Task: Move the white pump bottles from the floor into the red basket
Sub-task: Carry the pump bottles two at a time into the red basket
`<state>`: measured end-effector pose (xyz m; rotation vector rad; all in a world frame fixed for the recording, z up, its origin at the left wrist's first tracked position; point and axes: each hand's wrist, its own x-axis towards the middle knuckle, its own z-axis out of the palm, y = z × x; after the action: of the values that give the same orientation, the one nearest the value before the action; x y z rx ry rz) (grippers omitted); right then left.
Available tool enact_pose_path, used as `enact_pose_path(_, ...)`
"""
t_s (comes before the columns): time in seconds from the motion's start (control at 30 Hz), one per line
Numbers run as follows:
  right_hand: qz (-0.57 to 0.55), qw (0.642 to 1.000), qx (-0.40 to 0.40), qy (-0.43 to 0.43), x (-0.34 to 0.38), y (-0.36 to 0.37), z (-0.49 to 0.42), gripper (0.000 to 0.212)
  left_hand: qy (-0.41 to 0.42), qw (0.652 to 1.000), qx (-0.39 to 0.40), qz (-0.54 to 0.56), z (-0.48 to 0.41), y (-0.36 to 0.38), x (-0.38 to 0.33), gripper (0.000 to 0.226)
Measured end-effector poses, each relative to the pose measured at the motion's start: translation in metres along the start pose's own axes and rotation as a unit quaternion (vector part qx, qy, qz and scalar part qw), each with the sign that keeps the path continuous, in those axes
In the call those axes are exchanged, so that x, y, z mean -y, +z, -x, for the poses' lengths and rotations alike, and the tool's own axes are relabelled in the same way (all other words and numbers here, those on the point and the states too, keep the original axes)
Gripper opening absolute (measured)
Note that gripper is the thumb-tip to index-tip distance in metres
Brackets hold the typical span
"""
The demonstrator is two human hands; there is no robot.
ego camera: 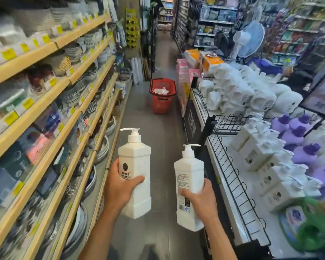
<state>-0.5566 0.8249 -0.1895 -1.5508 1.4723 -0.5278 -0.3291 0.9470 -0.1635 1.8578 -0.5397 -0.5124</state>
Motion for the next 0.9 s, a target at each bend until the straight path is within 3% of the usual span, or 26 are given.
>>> enact_pose_path(0.3,-0.003,1.0,-0.009,-0.003,0.047,0.042,-0.06,0.071,-0.007,0.999,-0.006,-0.042,-0.07,-0.001,0.005,0.077)
enact_pose_path(0.6,-0.016,0.999,0.027,-0.014,0.077,0.068,-0.149,0.079,-0.024,0.997,-0.012,-0.068,-0.152,0.023,-0.008,0.076)
enact_pose_path(0.9,-0.02,0.998,0.062,-0.014,0.101,0.083,-0.233,0.073,-0.025,0.996,-0.033,-0.073,-0.218,0.057,-0.035,0.077)
